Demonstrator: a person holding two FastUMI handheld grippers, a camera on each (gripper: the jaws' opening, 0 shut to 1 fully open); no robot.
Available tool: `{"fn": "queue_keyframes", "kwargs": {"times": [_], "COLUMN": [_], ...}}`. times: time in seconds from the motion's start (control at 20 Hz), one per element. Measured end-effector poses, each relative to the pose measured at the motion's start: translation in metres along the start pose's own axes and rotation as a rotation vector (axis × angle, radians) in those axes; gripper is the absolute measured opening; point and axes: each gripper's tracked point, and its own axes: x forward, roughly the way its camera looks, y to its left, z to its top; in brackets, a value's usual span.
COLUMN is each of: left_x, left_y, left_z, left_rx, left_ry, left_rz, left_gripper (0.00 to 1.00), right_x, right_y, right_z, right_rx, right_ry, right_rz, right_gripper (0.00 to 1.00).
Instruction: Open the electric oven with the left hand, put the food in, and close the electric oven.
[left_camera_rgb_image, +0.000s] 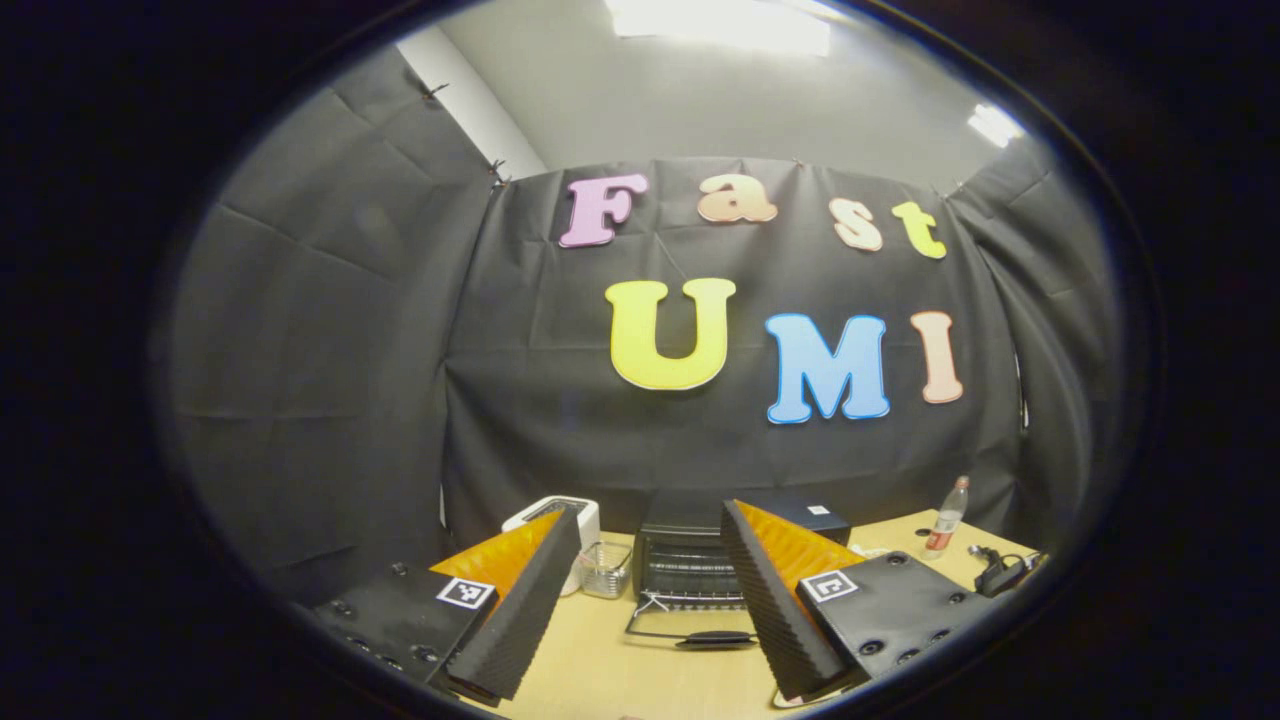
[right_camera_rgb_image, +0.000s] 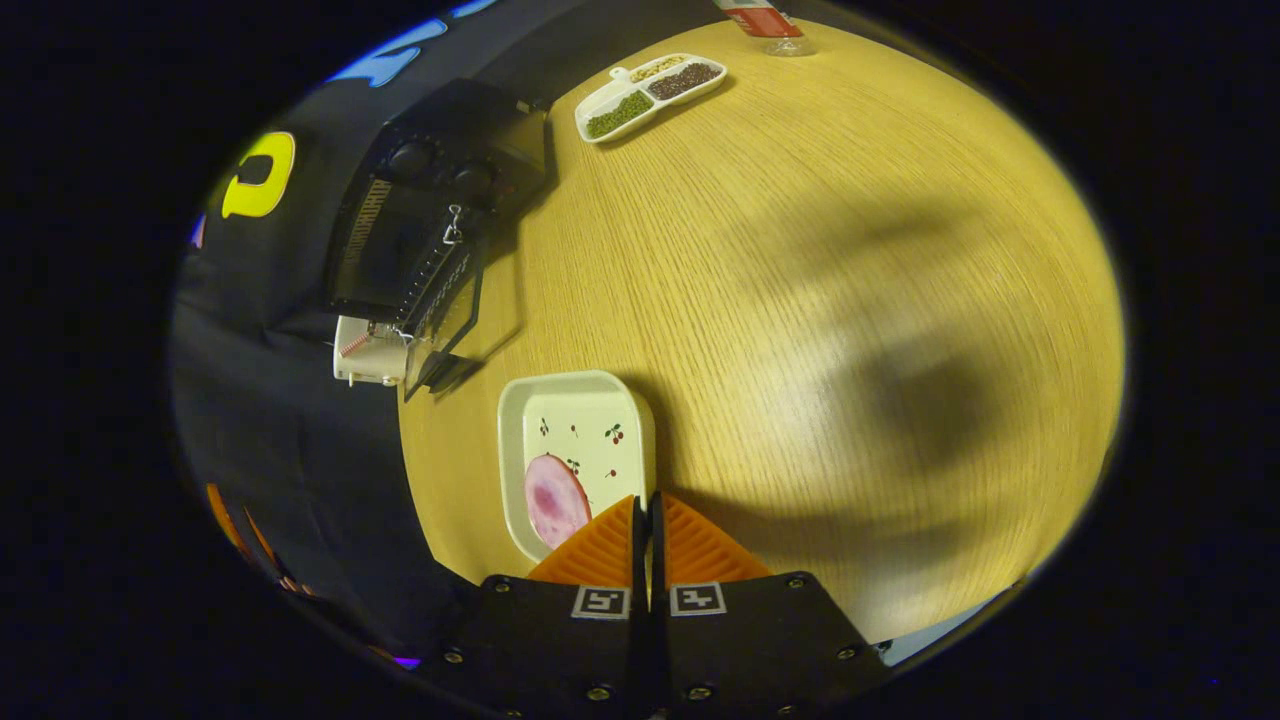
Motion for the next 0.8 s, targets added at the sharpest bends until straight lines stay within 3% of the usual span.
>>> {"fn": "queue_keyframes", "kwargs": {"times": [0.25,0.8], "left_x": [0.007,0.027], "left_y": [0.005,0.037], "left_z": [-0.009,-0.031], "left_rx": [-0.002,0.007], "left_ry": [0.011,0.054], "left_rz": [0.000,0.007], "left_gripper": [1.00,1.00], "right_x": [-0.008,0.016], "right_y": [0.040,0.142], "right_z": [0.007,0.043], "right_rx": [0.072,0.265], "right_ry": [-0.057,-0.244], "right_rz": [0.082,0.176], "right_gripper": [0.01,0.00]}}
